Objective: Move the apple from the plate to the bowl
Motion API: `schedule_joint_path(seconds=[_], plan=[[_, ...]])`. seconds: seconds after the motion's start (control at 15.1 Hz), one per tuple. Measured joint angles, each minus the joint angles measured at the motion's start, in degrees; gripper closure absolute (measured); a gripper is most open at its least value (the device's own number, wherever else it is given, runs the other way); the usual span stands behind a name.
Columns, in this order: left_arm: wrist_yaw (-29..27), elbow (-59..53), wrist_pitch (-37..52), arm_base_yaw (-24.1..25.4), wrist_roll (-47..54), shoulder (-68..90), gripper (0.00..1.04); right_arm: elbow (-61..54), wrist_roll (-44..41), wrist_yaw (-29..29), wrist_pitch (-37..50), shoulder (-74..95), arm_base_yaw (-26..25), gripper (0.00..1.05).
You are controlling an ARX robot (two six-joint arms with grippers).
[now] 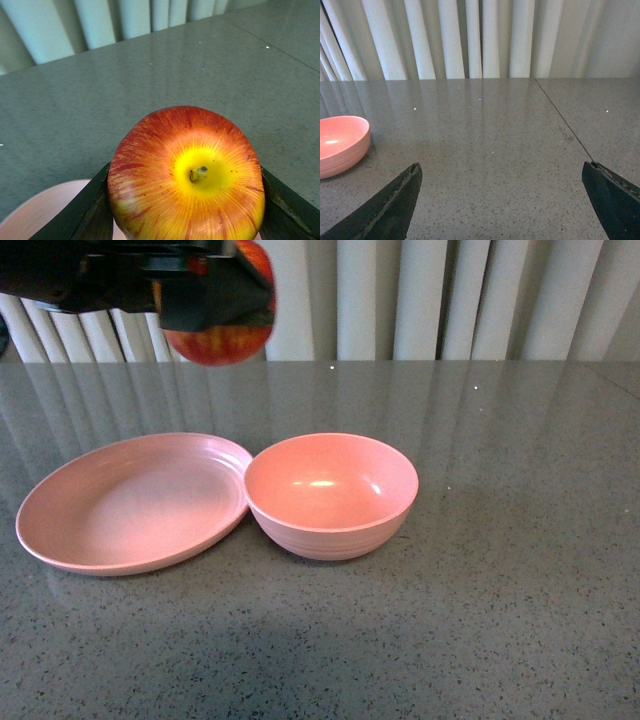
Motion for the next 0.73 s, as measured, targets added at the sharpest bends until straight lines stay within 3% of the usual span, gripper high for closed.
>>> schedule_joint_path(seconds=[0.07, 0.73], plan=[[-3.32, 0.83, 0.22, -7.96, -2.36, 7.21, 0.36, 0.00, 0.00, 0.00, 0.00, 0.00, 0.00, 0.07], [-6.05, 4.87, 1.55, -8.92, -5.64, 18.14, 0.36, 0.00, 0.00, 0.00, 0.00, 0.00, 0.00, 0.07]])
